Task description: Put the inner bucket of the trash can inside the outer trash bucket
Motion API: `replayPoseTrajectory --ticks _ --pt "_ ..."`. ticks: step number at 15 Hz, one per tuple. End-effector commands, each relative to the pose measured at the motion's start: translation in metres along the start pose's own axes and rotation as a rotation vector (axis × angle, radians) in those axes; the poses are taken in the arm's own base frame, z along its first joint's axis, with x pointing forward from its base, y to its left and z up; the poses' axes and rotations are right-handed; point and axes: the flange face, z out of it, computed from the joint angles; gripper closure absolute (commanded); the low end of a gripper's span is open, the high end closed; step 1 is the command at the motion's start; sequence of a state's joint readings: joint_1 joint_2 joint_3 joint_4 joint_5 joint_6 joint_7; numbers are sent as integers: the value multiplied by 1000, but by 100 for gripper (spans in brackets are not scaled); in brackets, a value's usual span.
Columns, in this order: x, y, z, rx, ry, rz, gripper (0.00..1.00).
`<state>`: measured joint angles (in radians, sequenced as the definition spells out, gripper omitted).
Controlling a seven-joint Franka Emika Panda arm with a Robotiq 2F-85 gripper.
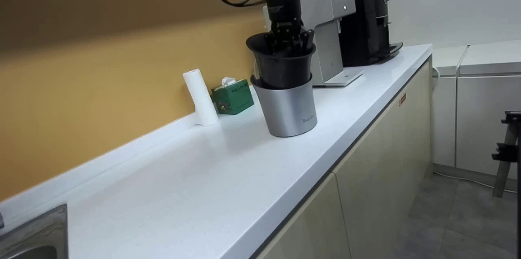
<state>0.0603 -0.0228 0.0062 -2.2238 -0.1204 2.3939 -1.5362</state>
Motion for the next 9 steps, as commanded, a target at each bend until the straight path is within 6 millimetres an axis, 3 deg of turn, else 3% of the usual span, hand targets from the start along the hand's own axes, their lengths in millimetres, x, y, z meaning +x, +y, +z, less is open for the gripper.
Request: replayPoseTrajectory --ticks 1,7,8,9 --pt "4 12 6 19 -12 35 97" --pt "17 28 28 50 -1 78 97" --pt "19 30 29 55 3 88 65" --pt "20 33 28 53 6 93 64"
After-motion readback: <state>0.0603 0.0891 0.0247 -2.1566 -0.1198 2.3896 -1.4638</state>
